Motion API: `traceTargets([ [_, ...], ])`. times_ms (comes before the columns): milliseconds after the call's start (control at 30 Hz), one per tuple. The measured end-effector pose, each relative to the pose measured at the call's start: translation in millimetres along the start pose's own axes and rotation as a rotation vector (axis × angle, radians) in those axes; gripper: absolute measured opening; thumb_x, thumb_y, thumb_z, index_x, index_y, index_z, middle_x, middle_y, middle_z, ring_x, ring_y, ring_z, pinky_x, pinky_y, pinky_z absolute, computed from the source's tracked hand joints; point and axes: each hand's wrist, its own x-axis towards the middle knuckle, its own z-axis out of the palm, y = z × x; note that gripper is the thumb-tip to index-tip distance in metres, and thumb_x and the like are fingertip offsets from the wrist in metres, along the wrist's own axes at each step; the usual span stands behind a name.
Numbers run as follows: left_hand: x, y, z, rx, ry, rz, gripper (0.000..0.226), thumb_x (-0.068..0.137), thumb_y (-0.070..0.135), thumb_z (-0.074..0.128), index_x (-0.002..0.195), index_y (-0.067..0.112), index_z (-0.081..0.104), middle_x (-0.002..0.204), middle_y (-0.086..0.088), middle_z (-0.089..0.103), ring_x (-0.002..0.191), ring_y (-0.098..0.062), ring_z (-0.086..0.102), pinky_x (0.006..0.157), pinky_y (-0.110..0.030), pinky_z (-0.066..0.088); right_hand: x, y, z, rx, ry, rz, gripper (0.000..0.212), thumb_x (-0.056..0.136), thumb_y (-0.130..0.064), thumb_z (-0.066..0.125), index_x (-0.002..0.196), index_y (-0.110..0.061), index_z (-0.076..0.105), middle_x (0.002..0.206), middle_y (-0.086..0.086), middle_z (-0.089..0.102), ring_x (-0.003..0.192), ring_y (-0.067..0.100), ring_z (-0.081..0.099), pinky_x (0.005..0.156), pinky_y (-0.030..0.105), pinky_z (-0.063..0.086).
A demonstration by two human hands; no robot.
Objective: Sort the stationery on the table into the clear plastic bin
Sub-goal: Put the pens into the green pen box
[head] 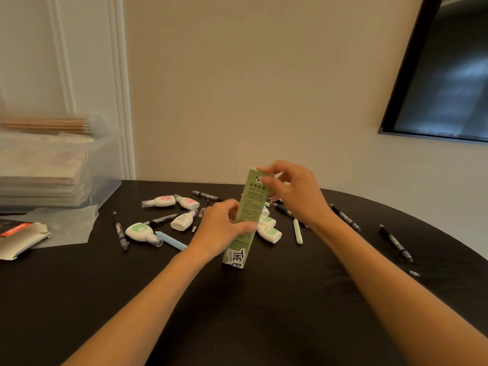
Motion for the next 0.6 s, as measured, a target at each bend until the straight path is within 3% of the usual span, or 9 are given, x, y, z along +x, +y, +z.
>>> traceTargets([
  [67,-2,-7,6,0.095,-0.133,-0.06,0.043,0.078,0.027,0.072,0.117,0.018,0.056,0.116,0.004,0.062,0.103,-0.009,0.056,0.083,-0.023,0.045,-2,4,-2,0.12,0.031,0.09,0.016,0.09,-0.006,0.057,0.079,-0.017,0.058,0.091,0.003,0.067,0.066,0.012,0.061,0.06,0.021,0.055],
  [167,-6,-10,11,0.134,-0.179,-0.094,0.044,0.08,0.027,0.071,0.119,0.018,0.054,0.122,0.002,0.059,0.11,-0.012,0.055,0.082,-0.02,0.043,-7,11,-4,0.287,0.107,0.232,0.017,0.091,-0.004,0.055,0.081,-0.018,0.055,0.097,0.01,0.065,0.067,0.012,0.06,0.063,0.022,0.057],
  [233,-6,-12,11,0.175,-0.15,-0.074,0.035,0.082,0.025,0.069,0.112,0.017,0.052,0.119,0.001,0.059,0.108,-0.014,0.056,0.08,-0.02,0.044,-10,14,-4,0.373,0.132,0.316,0.016,0.092,-0.002,0.052,0.088,-0.017,0.056,0.097,0.009,0.062,0.07,0.011,0.061,0.065,0.024,0.056],
  [367,-6,-10,-1,0.362,0.009,-0.019,0.025,0.084,0.02,0.065,0.084,0.02,0.04,0.089,0.002,0.055,0.081,-0.013,0.054,0.061,-0.022,0.042,-10,13,-12,0.524,0.154,0.437,0.017,0.093,-0.01,0.043,0.09,-0.014,0.059,0.09,0.012,0.062,0.069,0.019,0.061,0.062,0.027,0.055],
  [467,-1,-8,-14,0.476,0.095,-0.004,0.027,0.085,0.014,0.063,0.087,0.02,0.036,0.079,0.002,0.051,0.071,-0.012,0.051,0.053,-0.02,0.038,-4,13,-6,0.474,0.053,0.571,0.018,0.094,-0.022,0.048,0.091,-0.009,0.06,0.088,0.012,0.064,0.071,0.023,0.066,0.066,0.03,0.058],
  [600,11,-11,-33,0.533,0.081,0.029,0.035,0.084,0.022,0.066,0.101,0.019,0.035,0.084,0.003,0.053,0.075,-0.014,0.054,0.061,-0.027,0.046,6,19,10,0.485,-0.013,0.637,0.009,0.093,-0.006,0.053,0.096,-0.005,0.061,0.102,0.012,0.059,0.085,0.02,0.064,0.062,0.025,0.058],
])
